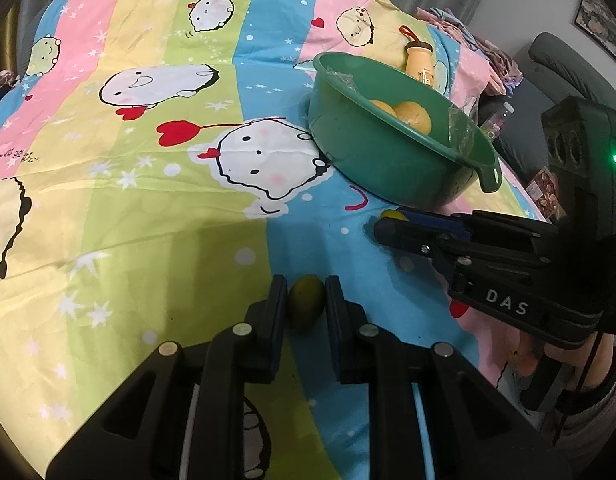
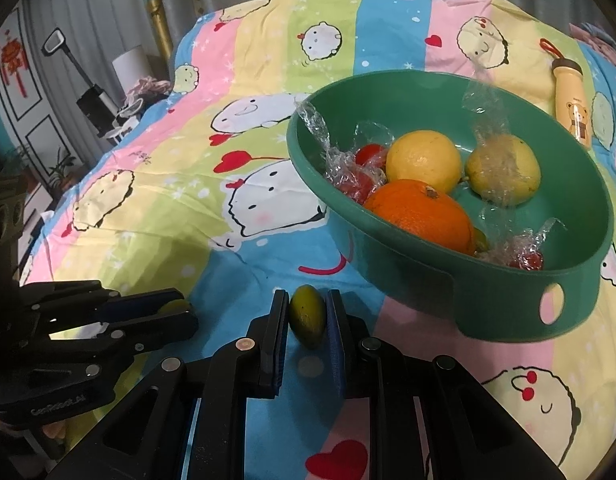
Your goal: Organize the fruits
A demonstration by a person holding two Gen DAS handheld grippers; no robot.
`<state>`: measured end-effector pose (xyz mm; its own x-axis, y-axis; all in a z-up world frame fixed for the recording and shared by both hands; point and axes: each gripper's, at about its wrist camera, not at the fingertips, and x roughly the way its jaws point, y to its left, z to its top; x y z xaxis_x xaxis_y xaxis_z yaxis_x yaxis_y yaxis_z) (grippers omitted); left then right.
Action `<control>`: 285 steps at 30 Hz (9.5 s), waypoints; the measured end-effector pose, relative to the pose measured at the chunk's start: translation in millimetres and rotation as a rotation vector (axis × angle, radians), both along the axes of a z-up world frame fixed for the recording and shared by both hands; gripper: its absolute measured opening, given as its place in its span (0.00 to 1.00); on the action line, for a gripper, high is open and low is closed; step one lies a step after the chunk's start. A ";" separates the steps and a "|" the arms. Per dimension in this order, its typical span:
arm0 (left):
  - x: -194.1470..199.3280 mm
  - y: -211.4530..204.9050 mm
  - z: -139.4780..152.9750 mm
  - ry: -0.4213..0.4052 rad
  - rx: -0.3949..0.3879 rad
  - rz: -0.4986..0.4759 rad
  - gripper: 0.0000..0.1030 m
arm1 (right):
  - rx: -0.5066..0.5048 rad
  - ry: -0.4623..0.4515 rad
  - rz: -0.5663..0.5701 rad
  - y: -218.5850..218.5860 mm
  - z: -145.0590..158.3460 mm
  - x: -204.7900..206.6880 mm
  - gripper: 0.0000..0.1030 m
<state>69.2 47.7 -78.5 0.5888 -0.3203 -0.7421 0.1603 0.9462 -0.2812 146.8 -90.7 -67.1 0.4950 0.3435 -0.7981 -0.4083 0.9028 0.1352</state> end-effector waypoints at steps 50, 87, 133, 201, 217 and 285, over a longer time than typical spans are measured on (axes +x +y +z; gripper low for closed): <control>-25.9 -34.4 69.8 -0.121 0.071 -0.006 0.18 | 0.112 -0.120 -0.030 -36.9 73.0 -49.8 0.20; 26.3 -86.6 87.7 -0.153 0.128 -0.075 0.19 | 0.170 -0.190 -0.104 -88.5 90.2 -26.1 0.20; 109.0 -108.5 55.7 -0.050 0.264 -0.111 0.19 | 0.153 -0.128 -0.153 -101.4 61.8 46.3 0.20; 123.3 -125.6 53.4 -0.005 0.420 -0.133 0.52 | 0.134 -0.101 -0.198 -103.2 62.2 52.6 0.20; 122.6 -121.1 57.3 -0.018 0.422 -0.107 0.70 | 0.144 -0.119 -0.235 -109.1 68.2 50.3 0.51; 49.6 -93.2 181.9 -0.054 0.270 0.150 1.00 | 0.142 -0.209 -0.229 -129.4 180.6 -32.9 0.79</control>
